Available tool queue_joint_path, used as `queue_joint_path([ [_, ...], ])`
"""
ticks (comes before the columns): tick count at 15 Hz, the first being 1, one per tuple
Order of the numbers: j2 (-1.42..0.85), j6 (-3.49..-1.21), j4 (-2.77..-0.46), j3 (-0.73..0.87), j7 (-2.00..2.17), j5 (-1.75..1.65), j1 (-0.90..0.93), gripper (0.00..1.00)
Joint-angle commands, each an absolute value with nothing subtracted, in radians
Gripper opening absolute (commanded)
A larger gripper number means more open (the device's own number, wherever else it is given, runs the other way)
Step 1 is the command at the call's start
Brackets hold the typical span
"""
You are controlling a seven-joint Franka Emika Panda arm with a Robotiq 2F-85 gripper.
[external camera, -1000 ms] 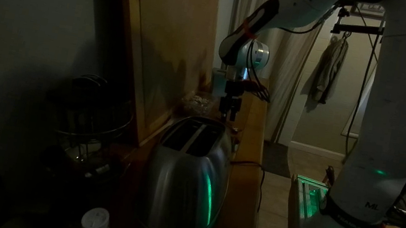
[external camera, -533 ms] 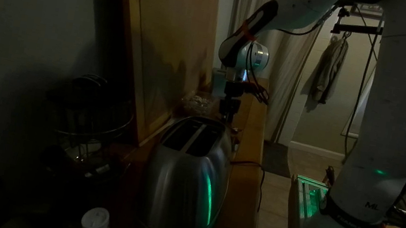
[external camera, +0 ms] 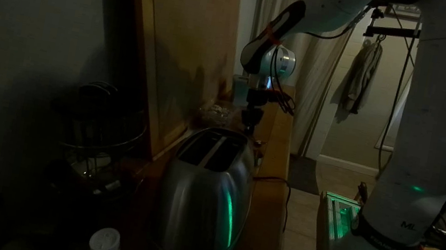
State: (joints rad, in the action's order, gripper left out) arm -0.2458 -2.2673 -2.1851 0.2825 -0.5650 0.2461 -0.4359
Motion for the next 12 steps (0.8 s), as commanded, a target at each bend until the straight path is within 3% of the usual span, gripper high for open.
queue_joint_path([
  [1,-0.253,-2.304,-2.197,0.269,-0.575,0.269,-0.444,0.01],
  [12,-0.232,-2.280,-2.201,0.271,-0.530,0.260,-0.438,0.02],
])
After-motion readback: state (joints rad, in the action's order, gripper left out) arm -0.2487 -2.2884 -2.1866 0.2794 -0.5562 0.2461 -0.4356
